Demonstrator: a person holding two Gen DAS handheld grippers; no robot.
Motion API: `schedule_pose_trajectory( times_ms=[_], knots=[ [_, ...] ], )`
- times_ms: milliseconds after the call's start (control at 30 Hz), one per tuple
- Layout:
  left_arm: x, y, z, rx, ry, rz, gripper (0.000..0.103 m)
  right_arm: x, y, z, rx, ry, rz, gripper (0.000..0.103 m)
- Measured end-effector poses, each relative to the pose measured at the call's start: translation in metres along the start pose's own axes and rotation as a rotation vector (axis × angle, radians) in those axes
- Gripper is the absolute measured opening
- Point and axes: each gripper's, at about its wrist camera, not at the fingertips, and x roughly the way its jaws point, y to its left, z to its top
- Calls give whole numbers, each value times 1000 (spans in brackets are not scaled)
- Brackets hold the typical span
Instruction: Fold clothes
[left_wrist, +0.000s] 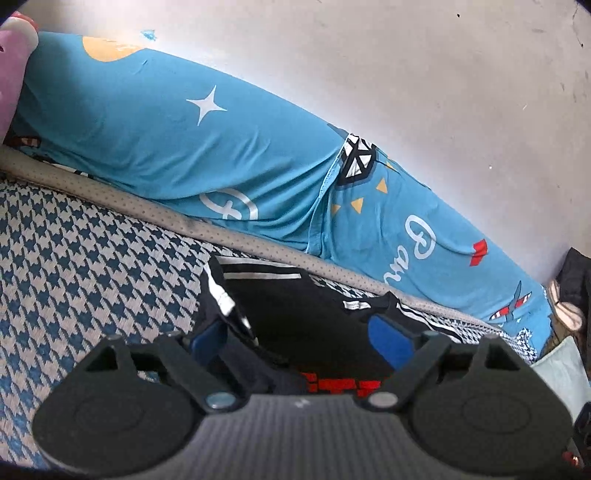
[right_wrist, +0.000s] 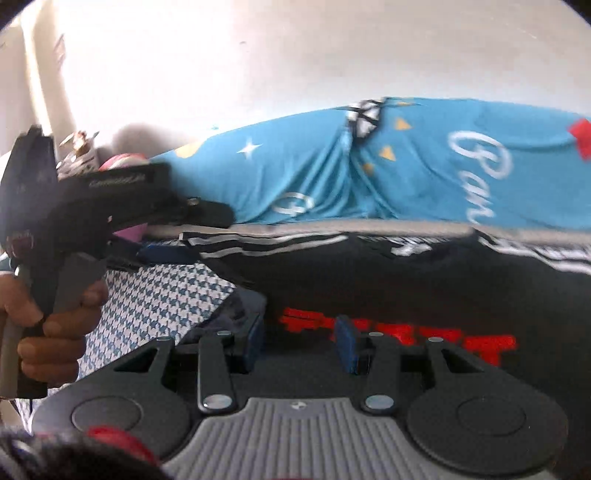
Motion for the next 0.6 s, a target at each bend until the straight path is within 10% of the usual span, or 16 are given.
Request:
schedule_pose_trajectory(
  times_ms=[600],
  knots=[
    [4,4,7,-38,2,-12,88,83,49,12,-263,-38,117,43]
  ],
)
